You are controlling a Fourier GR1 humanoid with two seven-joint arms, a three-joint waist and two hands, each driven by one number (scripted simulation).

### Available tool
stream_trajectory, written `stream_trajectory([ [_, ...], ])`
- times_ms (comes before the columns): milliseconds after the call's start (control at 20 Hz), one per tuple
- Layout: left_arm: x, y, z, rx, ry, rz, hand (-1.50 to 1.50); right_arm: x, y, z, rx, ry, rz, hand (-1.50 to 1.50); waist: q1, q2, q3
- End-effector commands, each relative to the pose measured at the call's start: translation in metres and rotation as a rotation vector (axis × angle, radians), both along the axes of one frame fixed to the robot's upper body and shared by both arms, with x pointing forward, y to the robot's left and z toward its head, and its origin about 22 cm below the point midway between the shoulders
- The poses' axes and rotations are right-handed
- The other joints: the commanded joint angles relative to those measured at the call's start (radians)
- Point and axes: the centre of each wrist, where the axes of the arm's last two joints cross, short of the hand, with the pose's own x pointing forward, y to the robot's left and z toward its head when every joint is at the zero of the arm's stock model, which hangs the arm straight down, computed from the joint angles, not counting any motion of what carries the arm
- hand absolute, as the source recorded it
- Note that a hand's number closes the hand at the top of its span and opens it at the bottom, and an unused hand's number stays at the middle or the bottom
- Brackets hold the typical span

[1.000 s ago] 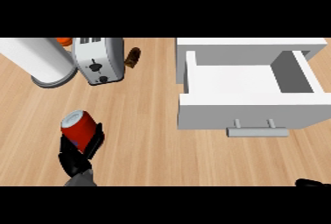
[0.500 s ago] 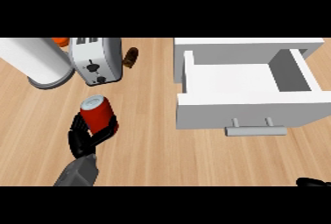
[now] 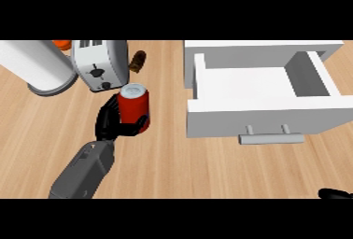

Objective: Pick up the can, place it into the drawer and close the drawer

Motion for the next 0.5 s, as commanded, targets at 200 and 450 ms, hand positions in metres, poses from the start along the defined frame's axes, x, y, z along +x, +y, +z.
stream_trajectory([
  [200, 0.027, -0.049, 0.038, 0.027, -0.037, -0.157, 1.50, -0.002, 0.003, -0.003, -0.003, -0.007, -0.031, -1.50, 0.021, -0.006, 0.001],
  [450, 0.049, -0.065, 0.102, 0.059, -0.081, -0.218, 1.50, -0.017, 0.001, -0.001, -0.032, 0.019, -0.037, -1.50, 0.025, -0.010, 0.002],
])
